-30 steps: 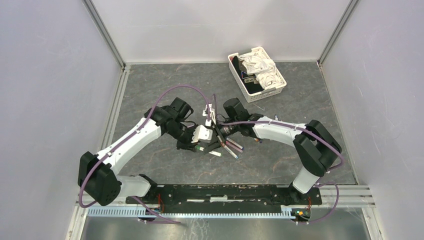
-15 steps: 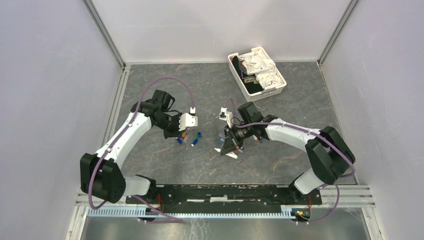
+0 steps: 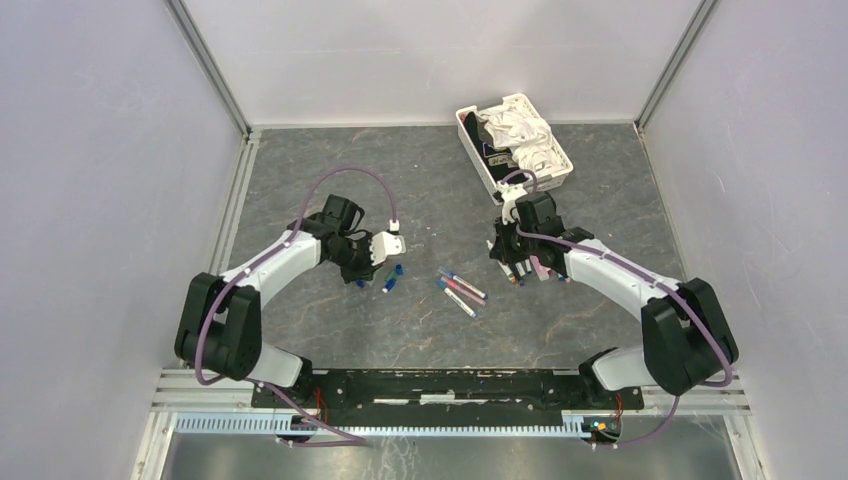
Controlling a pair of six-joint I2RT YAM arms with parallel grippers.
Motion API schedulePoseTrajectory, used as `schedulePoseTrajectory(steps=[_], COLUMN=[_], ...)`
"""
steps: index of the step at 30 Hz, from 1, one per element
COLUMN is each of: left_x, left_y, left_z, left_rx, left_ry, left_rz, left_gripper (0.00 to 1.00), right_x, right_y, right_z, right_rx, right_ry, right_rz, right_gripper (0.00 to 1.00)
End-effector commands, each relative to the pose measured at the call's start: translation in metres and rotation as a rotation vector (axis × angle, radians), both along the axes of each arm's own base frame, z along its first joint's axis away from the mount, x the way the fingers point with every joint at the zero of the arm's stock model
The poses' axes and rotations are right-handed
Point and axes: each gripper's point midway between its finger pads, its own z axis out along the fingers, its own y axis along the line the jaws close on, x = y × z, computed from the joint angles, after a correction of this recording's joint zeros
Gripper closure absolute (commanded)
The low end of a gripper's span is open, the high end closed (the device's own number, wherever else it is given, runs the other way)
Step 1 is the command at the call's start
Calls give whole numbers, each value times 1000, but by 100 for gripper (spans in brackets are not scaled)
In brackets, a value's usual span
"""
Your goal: Open the pen caps
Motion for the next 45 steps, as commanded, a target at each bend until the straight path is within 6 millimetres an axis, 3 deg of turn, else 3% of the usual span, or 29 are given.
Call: schedulePoseTrajectory(steps=[1, 8, 11, 16, 21, 24, 25, 28, 29, 30, 33, 37, 40, 42, 45], left_x=[21, 24, 26, 33, 37, 37, 37, 40, 41, 42, 46, 56, 72, 82, 93], left_y=[-5, -6, -8, -12, -12, -12, -12, -11, -10, -10, -8, 1, 13, 21, 32], left_z=[-4, -3, 7, 39, 75, 98, 105, 122, 128, 134, 145, 156, 162, 168, 178], left_rx=[-5, -11, -18, -48, -67, -87, -93, -97, -100, -104, -107, -87, -81, -98, -125], left_ry=[-43, -36, -39, -58, -65, -82, -86, -110, -116, -126, -155, -201, -269, -311, -347], left_rz=[81, 100, 109, 138, 179, 195, 203, 229, 238, 242, 268, 318, 390, 429, 513], left_gripper=[73, 53, 49, 48, 47, 46, 35, 32, 28, 13, 4, 0, 0, 0, 0], right_x=[29, 37, 36, 35, 39, 41, 42, 43, 43, 43, 40, 24, 1, -19, -51], right_y=[-19, -2, 6, 8, -12, -19, -21, -22, -20, -17, -6, 20, 39, 54, 69], right_z=[-6, -26, -36, -53, -65, -65, -63, -54, -50, -47, -31, 0, 14, 16, 2], right_rx=[-73, -26, -22, -58, -158, -191, -195, -186, -178, -172, -142, -92, -81, -58, -62], right_ry=[-87, -42, -20, 8, -8, -21, -29, -54, -62, -66, -99, -170, -197, -195, -141], right_rz=[-148, -138, -124, -123, -176, -201, -212, -217, -207, -198, -160, -53, 34, 102, 189], right_gripper=[100, 100, 100, 97, 84, 81, 78, 70, 68, 67, 67, 66, 66, 66, 66])
